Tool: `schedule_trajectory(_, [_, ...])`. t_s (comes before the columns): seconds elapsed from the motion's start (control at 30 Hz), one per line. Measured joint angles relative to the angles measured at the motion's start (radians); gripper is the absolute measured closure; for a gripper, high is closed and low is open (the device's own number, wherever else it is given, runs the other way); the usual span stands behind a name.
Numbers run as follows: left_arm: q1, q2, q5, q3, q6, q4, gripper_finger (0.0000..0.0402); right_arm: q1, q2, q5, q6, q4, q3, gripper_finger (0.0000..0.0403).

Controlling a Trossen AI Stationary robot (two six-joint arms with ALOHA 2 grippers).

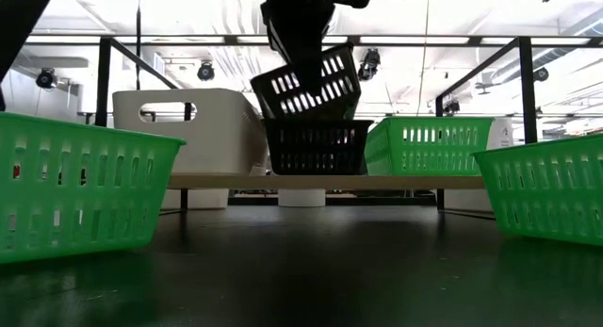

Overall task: Stack baskets on shelf by color
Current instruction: Stack the left black bin on top of the other black bin on the shelf, then stack the right green bin on top of the other green bin on the shelf

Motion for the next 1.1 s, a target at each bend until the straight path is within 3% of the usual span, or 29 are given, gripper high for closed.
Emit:
schedule_trajectory(0.33, [0.001, 0.0, 0.019, 0.0, 0.002, 0.0, 0.0399, 0.0, 0.0, 0.0, 0.013, 0.0, 0.0, 0.0229])
schedule_trajectory(0.77, [0.002, -0.003, 0.028, 0.011, -0.001, -0.013, 0.0297, 0.0, 0.0, 0.0, 0.034, -0.002, 0.0, 0.0229])
schedule_trajectory(0.97, [0.001, -0.006, 0.113, 0.059, -0.002, -0.052, 0.0283, 0.0, 0.0, 0.0, 0.053, -0.006, 0.0, 0.023])
schedule_trajectory(1.1, [0.001, -0.009, 0.116, 0.103, 0.0, -0.085, 0.0283, 0.0, 0.0, 0.0, 0.053, -0.015, 0.0, 0.023])
